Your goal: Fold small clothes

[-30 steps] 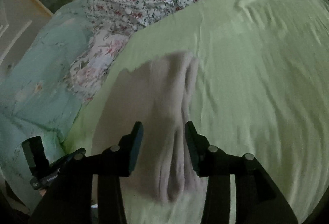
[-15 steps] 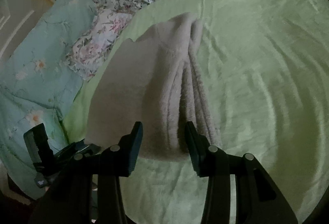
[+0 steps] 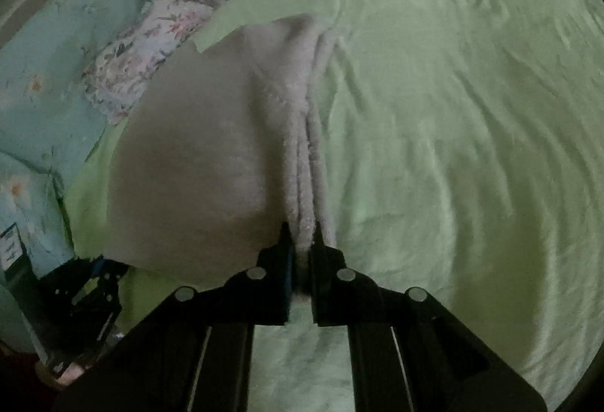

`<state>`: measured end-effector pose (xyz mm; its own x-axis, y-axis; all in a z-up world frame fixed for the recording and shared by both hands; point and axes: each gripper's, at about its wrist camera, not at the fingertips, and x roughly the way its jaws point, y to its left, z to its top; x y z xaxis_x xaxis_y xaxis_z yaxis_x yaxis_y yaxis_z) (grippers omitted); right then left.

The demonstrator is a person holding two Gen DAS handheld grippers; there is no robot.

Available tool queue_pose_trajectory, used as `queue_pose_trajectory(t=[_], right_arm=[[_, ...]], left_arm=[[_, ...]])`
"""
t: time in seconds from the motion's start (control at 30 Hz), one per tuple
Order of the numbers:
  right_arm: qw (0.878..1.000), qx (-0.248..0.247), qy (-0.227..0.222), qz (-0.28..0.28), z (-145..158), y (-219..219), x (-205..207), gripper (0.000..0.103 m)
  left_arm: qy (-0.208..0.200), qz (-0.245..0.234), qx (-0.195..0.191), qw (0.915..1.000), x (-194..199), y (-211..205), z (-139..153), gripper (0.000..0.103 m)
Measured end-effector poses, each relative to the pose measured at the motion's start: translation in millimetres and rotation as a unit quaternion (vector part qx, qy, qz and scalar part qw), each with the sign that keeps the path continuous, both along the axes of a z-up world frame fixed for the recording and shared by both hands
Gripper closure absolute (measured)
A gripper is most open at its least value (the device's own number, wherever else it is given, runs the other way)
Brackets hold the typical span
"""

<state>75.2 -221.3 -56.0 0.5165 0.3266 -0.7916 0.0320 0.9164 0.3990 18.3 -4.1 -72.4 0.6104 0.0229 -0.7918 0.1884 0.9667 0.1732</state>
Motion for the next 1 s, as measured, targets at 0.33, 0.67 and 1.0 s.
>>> queue_pose_trajectory(t=[0.33,0.67,1.0], right_arm=[[0.997,0.031,-0.054,-0.043,51,-23,-22,0.065],[0.993,0.083,-0.083,0.022,50,31,31,0.065],[0.997,0.062,-0.026,-0.029,-4,5,47,0.081]], left_arm=[[-0.011,-0.068,-0.176,0.9820,-12,72,59,0.080],[0.026,-0.133,-0.276,0.9516,46,28,42,0.078],[0.074,-0.099,-0.309,0.9429,53,28,-3,0.084]])
